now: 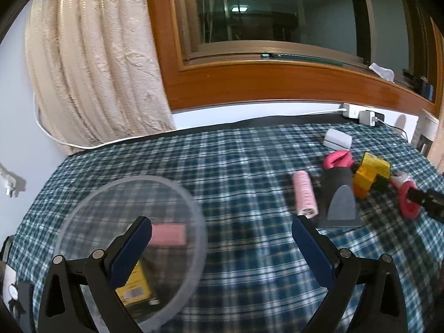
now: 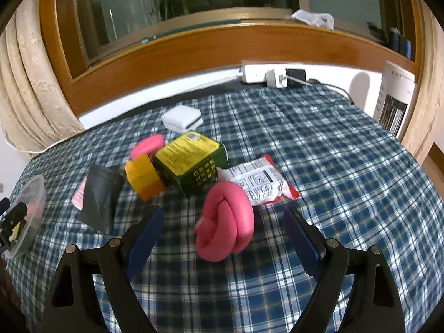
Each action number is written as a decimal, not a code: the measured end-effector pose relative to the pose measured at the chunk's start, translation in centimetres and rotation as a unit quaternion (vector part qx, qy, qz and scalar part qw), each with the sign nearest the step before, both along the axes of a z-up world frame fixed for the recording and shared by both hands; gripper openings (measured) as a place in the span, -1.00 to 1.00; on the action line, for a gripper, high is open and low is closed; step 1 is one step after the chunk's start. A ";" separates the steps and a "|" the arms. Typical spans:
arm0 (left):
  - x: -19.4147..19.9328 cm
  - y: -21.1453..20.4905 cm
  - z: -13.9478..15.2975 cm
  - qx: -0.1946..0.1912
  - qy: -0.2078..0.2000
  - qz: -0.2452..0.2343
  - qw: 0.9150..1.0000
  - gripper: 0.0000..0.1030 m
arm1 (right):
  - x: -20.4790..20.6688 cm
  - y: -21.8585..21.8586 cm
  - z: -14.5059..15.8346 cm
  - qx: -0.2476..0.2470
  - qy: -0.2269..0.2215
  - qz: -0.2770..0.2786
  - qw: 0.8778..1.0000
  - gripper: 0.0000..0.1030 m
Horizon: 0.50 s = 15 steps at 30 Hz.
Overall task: Organize objects
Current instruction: 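Grasp the pink knotted foam rope with the right gripper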
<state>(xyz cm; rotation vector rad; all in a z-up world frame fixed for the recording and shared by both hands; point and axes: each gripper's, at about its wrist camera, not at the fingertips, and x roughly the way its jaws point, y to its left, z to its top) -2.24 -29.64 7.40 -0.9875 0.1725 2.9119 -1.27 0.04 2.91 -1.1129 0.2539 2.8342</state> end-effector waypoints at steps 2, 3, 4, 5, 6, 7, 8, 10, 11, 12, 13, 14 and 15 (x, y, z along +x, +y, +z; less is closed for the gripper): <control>-0.3 0.4 0.0 0.005 -0.005 -0.003 1.000 0.99 | -0.5 0.0 -0.4 0.006 -0.012 0.005 1.000 0.72; -0.4 0.6 0.0 0.007 -0.006 -0.004 1.000 0.99 | -0.7 -0.1 -0.5 0.007 -0.018 0.009 1.000 0.72; -0.6 0.8 0.0 0.008 -0.007 -0.006 1.000 0.99 | -1.1 -0.1 -0.7 0.006 -0.023 0.013 1.000 0.72; -0.7 0.9 -0.1 0.009 -0.008 -0.007 1.000 0.99 | -1.3 -0.1 -0.8 0.008 -0.028 0.015 0.999 0.72; -0.8 1.1 -0.1 0.007 -0.010 -0.007 1.000 0.99 | -1.5 -0.1 -1.0 0.012 -0.033 0.015 0.999 0.72; -0.9 1.3 -0.1 0.006 -0.010 -0.008 1.000 0.99 | -1.7 -0.1 -1.2 0.016 -0.039 0.017 0.999 0.72; -1.0 1.5 -0.2 0.005 -0.010 -0.009 1.000 0.99 | -2.0 -0.2 -1.4 0.017 -0.046 0.020 0.999 0.70; -1.2 1.7 -0.3 0.003 -0.012 -0.010 1.000 0.99 | -2.4 -0.2 -1.7 0.015 -0.057 0.027 0.998 0.51; -1.3 1.7 -0.3 0.002 -0.013 -0.010 1.000 0.99 | -2.7 -0.2 -1.9 0.017 -0.065 0.029 0.997 0.38; -1.4 1.8 -0.3 0.001 -0.013 -0.009 1.000 0.99 | -2.7 -0.3 -1.8 0.025 -0.062 0.029 0.997 0.14; -1.5 1.9 -0.3 0.001 -0.014 -0.009 1.000 0.99 | -2.7 -0.4 -1.8 0.028 -0.064 0.032 0.997 0.03; -1.7 2.0 -0.4 0.000 -0.015 -0.009 1.000 0.99 | -2.7 -0.5 -1.8 0.032 -0.063 0.032 0.997 -0.06; -1.8 2.1 -0.4 0.000 -0.016 -0.009 1.000 0.99 | -2.7 -0.5 -1.8 0.029 -0.062 0.034 0.997 -0.06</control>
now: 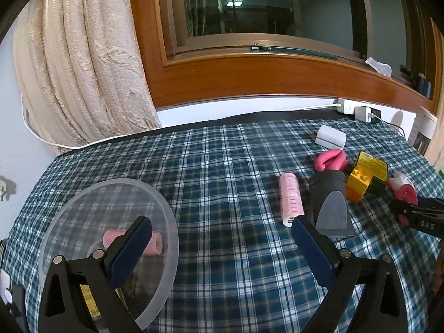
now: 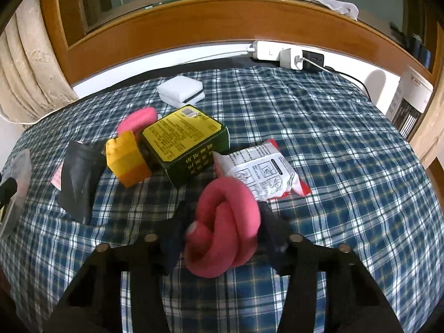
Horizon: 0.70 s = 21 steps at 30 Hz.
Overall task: Organize objects
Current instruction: 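Grasp the pink knotted foam rope with the right gripper, then grasp the upright pink hair roller with the left gripper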
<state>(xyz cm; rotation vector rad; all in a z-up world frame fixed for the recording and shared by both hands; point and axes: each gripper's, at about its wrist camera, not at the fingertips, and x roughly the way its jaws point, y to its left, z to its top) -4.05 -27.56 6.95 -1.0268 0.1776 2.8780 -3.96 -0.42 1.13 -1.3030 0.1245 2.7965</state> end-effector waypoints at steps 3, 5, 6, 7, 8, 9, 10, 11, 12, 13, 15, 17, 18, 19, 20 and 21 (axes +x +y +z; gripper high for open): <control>-0.4 0.4 -0.1 -0.003 -0.003 -0.001 1.000 0.99 | 0.4 0.1 0.1 -0.009 0.002 0.009 1.000 -0.07; -0.7 0.8 -0.2 -0.007 -0.005 -0.004 1.000 0.99 | 0.8 -0.1 0.2 -0.012 0.005 0.019 1.000 -0.07; -0.9 1.0 -0.3 -0.009 -0.006 -0.006 1.000 0.99 | 1.0 -0.2 0.2 -0.013 0.007 0.023 1.000 -0.07; -1.1 1.2 -0.4 -0.011 -0.006 -0.007 1.000 0.99 | 1.3 -0.3 0.3 -0.016 0.009 0.027 0.999 -0.07; -1.3 1.4 -0.4 -0.013 -0.007 -0.008 1.000 0.99 | 1.3 -0.3 0.3 -0.019 0.009 0.029 0.999 -0.07; -1.6 1.8 -0.4 -0.018 -0.007 -0.009 1.000 0.99 | 1.4 -0.3 0.3 -0.023 0.010 0.031 0.999 -0.07; -1.8 2.0 -0.5 -0.023 -0.007 -0.009 1.000 0.99 | 1.5 -0.3 0.4 -0.027 0.010 0.032 0.999 -0.07; -2.2 2.4 -0.6 -0.029 -0.008 -0.009 1.000 0.99 | 1.6 -0.3 0.4 -0.031 0.011 0.033 0.999 -0.07; -2.4 2.7 -0.6 -0.033 -0.007 -0.009 0.999 0.99 | 1.6 -0.3 0.4 -0.035 0.012 0.034 0.999 -0.07; -2.7 2.9 -0.7 -0.038 -0.007 -0.009 0.999 0.99 | 1.7 -0.3 0.5 -0.038 0.013 0.035 0.999 -0.07; -3.4 3.6 -1.1 -0.047 -0.011 -0.010 0.999 0.99 | 1.8 -0.5 0.6 -0.042 0.016 0.042 0.998 -0.07; -4.0 4.1 -1.5 -0.046 -0.018 -0.015 0.999 0.99 | 1.9 -0.8 0.7 -0.045 0.018 0.047 0.998 -0.07; -4.4 4.4 -1.7 -0.044 -0.023 -0.021 0.999 0.99 | 1.9 -0.8 0.7 -0.047 0.018 0.050 0.997 -0.07; -4.7 4.6 -1.9 -0.041 -0.027 -0.027 0.998 0.98 | 1.9 -0.9 0.8 -0.050 0.019 0.052 0.997 -0.07; -5.0 4.9 -2.2 -0.040 -0.031 -0.033 0.998 0.99 | 2.0 -1.0 0.8 -0.052 0.019 0.054 0.997 -0.07; -5.4 5.2 -2.5 -0.040 -0.036 -0.040 0.998 0.98 | 2.1 -1.0 0.8 -0.054 0.020 0.056 0.997 -0.07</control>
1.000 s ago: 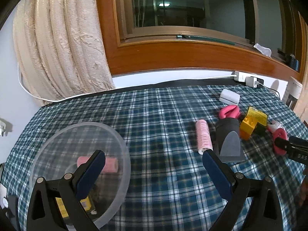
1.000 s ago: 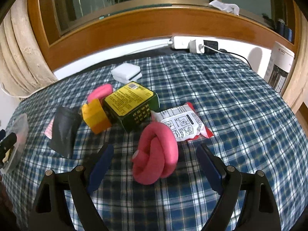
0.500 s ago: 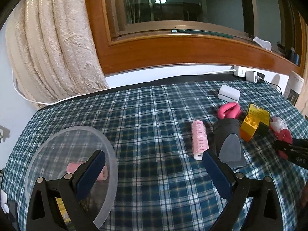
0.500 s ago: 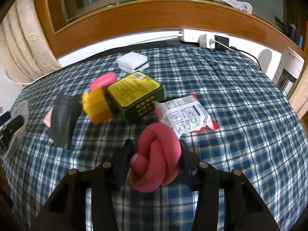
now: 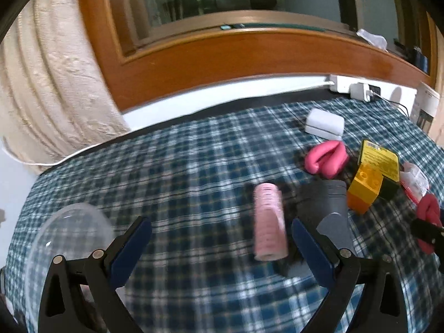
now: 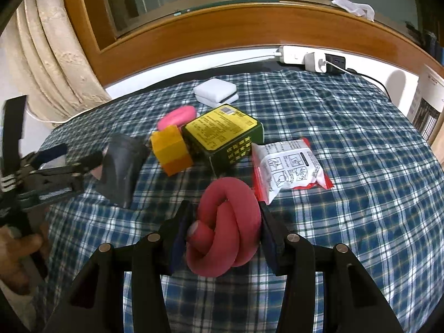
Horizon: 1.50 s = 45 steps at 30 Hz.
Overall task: Organize objects
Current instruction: 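Grasp the upright pink hair roller with the left gripper, then carry the roller with the left gripper into the bowl while the right carries the foam knot there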
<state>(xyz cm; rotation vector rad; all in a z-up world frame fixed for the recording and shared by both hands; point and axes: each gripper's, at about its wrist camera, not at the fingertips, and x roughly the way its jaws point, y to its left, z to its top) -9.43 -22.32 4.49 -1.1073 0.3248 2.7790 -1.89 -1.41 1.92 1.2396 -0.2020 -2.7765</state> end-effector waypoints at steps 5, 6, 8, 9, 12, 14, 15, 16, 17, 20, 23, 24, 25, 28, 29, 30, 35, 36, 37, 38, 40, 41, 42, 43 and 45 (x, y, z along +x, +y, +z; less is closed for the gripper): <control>-1.3 0.7 -1.3 0.002 -0.026 -0.016 1.000 0.48 | 0.2 -0.2 0.2 -0.007 0.003 0.007 1.000 -0.07; -1.5 0.8 -1.5 0.007 -0.035 -0.019 0.999 0.40 | 0.2 -0.3 0.2 -0.007 0.004 0.008 1.000 -0.07; -1.6 0.7 -1.5 0.014 -0.039 -0.024 0.999 0.32 | 0.3 -0.5 0.2 -0.007 0.004 0.012 1.000 -0.07; -1.7 0.7 -1.5 0.015 -0.040 -0.024 0.999 0.29 | 0.3 -0.6 0.2 -0.006 0.004 0.014 1.000 -0.07; -1.9 0.6 -1.7 0.027 -0.052 -0.032 0.998 0.08 | 0.3 -0.9 0.0 -0.004 0.003 0.019 1.000 -0.07; -2.1 0.7 -1.8 0.033 -0.061 -0.039 0.997 -0.10 | 0.3 -0.9 -0.1 -0.004 0.002 0.020 1.000 -0.07; -2.1 0.8 -1.8 0.038 -0.065 -0.044 0.996 -0.19 | 0.2 -0.9 -0.1 -0.005 0.002 0.021 1.000 -0.07; -2.1 0.9 -1.8 0.041 -0.068 -0.047 0.996 -0.24 | 0.2 -0.8 -0.1 -0.005 0.002 0.021 1.000 -0.07; -2.1 0.9 -1.9 0.045 -0.071 -0.052 0.995 -0.35 | 0.3 -0.8 -0.1 -0.006 0.002 0.021 1.000 -0.07; -2.0 1.1 -1.8 0.050 -0.073 -0.058 0.994 -0.47 | 0.3 -0.9 -0.1 -0.009 0.004 0.023 1.000 -0.07; -1.8 1.1 -1.7 0.055 -0.071 -0.061 0.994 -0.47 | 0.3 -1.0 -0.1 -0.010 0.008 0.027 1.000 -0.07; -1.7 1.1 -1.7 0.059 -0.070 -0.060 0.994 -0.47 | 0.4 -1.0 0.0 -0.011 0.009 0.029 0.999 -0.07; -1.6 0.9 -1.6 0.066 -0.070 -0.059 0.994 -0.47 | 0.4 -1.1 0.0 -0.012 0.010 0.030 0.999 -0.07; -1.3 0.6 -1.4 0.076 -0.069 -0.056 0.993 -0.47 | 0.5 -1.2 0.2 -0.015 0.015 0.034 0.999 -0.07; -1.1 0.5 -1.3 0.077 -0.066 -0.054 0.993 -0.47 | 0.6 -1.3 0.3 -0.017 0.016 0.035 0.999 -0.07; -0.8 0.3 -1.1 0.077 -0.062 -0.052 0.994 -0.47 | 0.6 -1.2 0.3 -0.019 0.017 0.036 0.999 -0.07; 0.4 -0.5 0.4 0.081 -0.037 -0.042 0.995 -0.47 | 0.6 -1.1 0.3 -0.028 0.020 0.035 0.999 -0.07; 0.6 -0.7 0.5 0.082 -0.034 -0.040 0.995 -0.47 | 0.6 -1.1 0.3 -0.029 0.021 0.035 0.999 -0.07; 0.8 -1.0 0.8 0.082 -0.030 -0.037 0.996 -0.47 | 0.6 -1.1 0.3 -0.029 0.022 0.036 0.999 -0.07; 1.0 -1.3 0.9 0.082 -0.027 -0.034 0.996 -0.47 | 0.6 -1.1 0.3 -0.028 0.022 0.036 0.999 -0.07; 1.4 -2.0 1.3 0.085 -0.021 -0.028 0.996 -0.47 | 0.6 -1.3 0.2 -0.028 0.023 0.036 0.999 -0.07; 1.5 -2.3 1.5 0.085 -0.017 -0.024 0.996 -0.47 | 0.6 -1.4 0.2 -0.027 0.024 0.037 0.999 -0.07; 1.7 -2.7 1.7 0.085 -0.013 -0.021 0.996 -0.47 | 0.6 -1.4 0.2 -0.026 0.025 0.037 0.999 -0.07; 1.9 -3.0 1.9 0.085 -0.009 -0.018 0.996 -0.47 | 0.7 -1.5 0.2 -0.025 0.026 0.038 0.999 -0.07; 2.3 -3.8 2.4 0.086 -0.001 -0.011 0.996 -0.47 | 0.7 -1.6 0.2 -0.023 0.028 0.039 0.999 -0.07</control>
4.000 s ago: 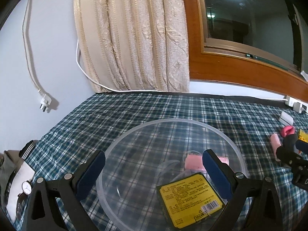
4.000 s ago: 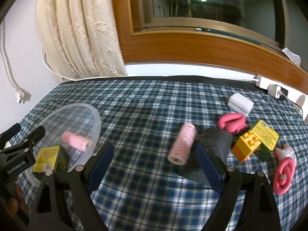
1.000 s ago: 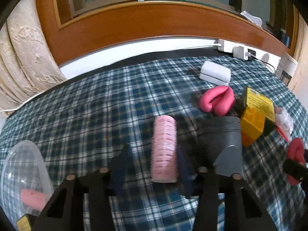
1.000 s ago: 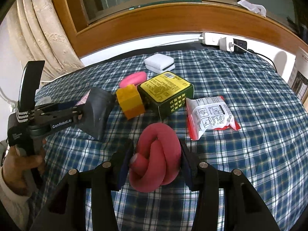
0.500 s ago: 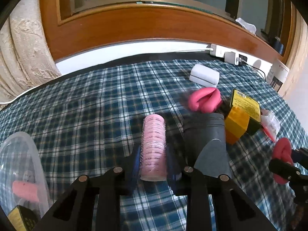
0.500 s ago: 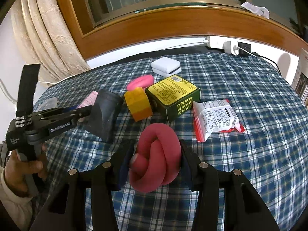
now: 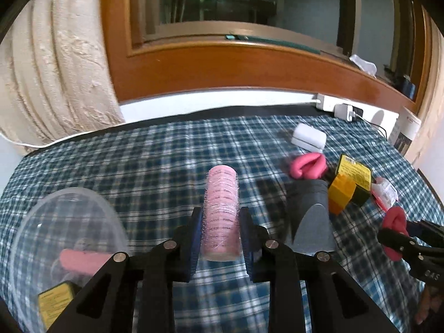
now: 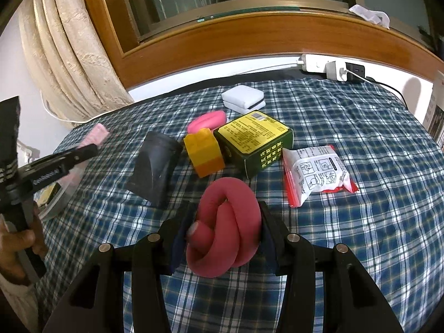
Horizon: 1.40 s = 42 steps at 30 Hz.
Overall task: Organize objects
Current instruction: 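Carry the roller with the left gripper into the bowl while the right carries the foam knot there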
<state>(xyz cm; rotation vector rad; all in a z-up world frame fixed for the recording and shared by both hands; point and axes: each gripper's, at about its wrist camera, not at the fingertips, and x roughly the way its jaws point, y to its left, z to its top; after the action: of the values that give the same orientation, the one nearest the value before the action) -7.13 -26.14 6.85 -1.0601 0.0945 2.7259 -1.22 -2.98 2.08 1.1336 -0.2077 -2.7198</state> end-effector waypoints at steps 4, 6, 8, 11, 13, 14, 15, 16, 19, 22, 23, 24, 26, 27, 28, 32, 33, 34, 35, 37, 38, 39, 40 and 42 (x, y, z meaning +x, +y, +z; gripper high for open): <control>0.8 -2.0 0.7 0.008 0.011 0.017 1.000 -0.47 | -0.1 -0.1 -0.1 -0.003 0.000 0.002 1.000 -0.07; 1.2 -3.0 0.9 0.007 0.015 0.028 0.999 -0.47 | -0.1 0.1 -0.1 -0.009 0.000 -0.002 1.000 -0.07; 1.6 -4.2 1.1 0.005 0.022 0.040 0.999 -0.47 | 0.0 0.3 -0.1 -0.011 0.002 -0.008 1.000 -0.07; 2.1 -6.0 1.4 0.005 0.029 0.057 0.998 -0.47 | 0.1 0.2 0.0 -0.004 0.005 -0.018 1.000 -0.07; 2.4 -7.2 1.5 0.001 0.034 0.072 0.997 -0.47 | 0.3 0.0 0.2 0.003 0.010 -0.023 1.000 -0.07; 2.5 -7.9 1.5 -0.001 0.035 0.079 0.996 -0.47 | 0.4 -0.3 0.3 0.007 0.014 -0.025 1.000 -0.07; 2.6 -8.7 1.4 0.000 0.036 0.086 0.996 -0.47 | 0.4 -0.4 0.3 0.008 0.015 -0.026 1.000 -0.07; 2.7 -9.6 1.4 0.001 0.036 0.096 0.995 -0.47 | 0.5 -0.5 0.4 0.008 0.016 -0.026 0.999 -0.07; 3.0 -11.8 1.1 0.002 0.033 0.119 0.992 -0.47 | 0.5 -1.0 0.4 0.009 0.017 -0.026 0.999 -0.07; 3.4 -14.0 0.6 0.002 0.030 0.140 0.990 -0.47 | 0.8 -1.6 0.5 0.013 0.024 -0.029 0.999 -0.07; 3.6 -14.7 0.5 0.003 0.029 0.145 0.989 -0.47 | 0.8 -1.9 0.5 0.014 0.026 -0.030 0.999 -0.07; 3.7 -15.4 0.3 0.003 0.028 0.152 0.988 -0.47 | 0.9 -2.1 0.6 0.014 0.028 -0.029 0.999 -0.07; 4.0 -16.8 0.0 0.005 0.025 0.162 0.986 -0.47 | 0.8 -2.8 0.7 0.014 0.030 -0.026 0.999 -0.07; 4.1 -17.3 -0.1 0.005 0.024 0.166 0.986 -0.47 | 0.8 -3.1 0.8 0.013 0.031 -0.024 0.999 -0.07; 4.2 -17.7 -0.3 0.006 0.023 0.169 0.985 -0.47 | 0.8 -3.6 1.0 0.011 0.035 -0.021 0.999 -0.07; 4.6 -19.4 -0.8 0.011 0.019 0.180 0.984 -0.47 | 0.6 -6.4 2.3 0.001 0.053 0.002 0.999 -0.07; 4.7 -19.8 -0.8 0.012 0.018 0.181 0.983 -0.47 | 0.5 -7.3 2.6 0.000 0.058 0.011 0.998 -0.07; 4.7 -20.1 -0.9 0.014 0.017 0.182 0.983 -0.47 | 0.3 -8.2 2.9 -0.001 0.061 0.021 0.998 -0.07; 4.8 -20.3 -0.9 0.015 0.017 0.181 0.983 -0.47 | 0.1 -9.3 3.3 -0.001 0.064 0.034 0.997 -0.07; 4.9 -20.7 -0.9 0.018 0.018 0.181 0.983 -0.47 | -0.4 -11.4 3.8 -0.005 0.066 0.059 0.996 -0.07; 4.9 -20.8 -0.9 0.020 0.018 0.181 0.983 -0.47 | -0.8 -12.5 4.0 -0.009 0.065 0.072 0.995 -0.07; 4.9 -21.0 -0.9 0.022 0.018 0.181 0.983 -0.47 | -1.1 -13.6 4.1 -0.013 0.064 0.084 0.994 -0.07; 5.0 -21.2 -0.9 0.024 0.019 0.181 0.983 -0.47 | -1.3 -14.6 4.2 -0.017 0.064 0.095 0.993 -0.07; 5.0 -21.4 -0.9 0.025 0.020 0.182 0.983 -0.47 | -1.9 -17.1 4.6 -0.022 0.065 0.120 0.990 -0.07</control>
<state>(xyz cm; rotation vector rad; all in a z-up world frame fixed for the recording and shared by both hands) -2.08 -47.54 5.99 -1.1019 -0.1784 3.0541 -3.08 -20.04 6.69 0.9024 -0.1052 -2.5497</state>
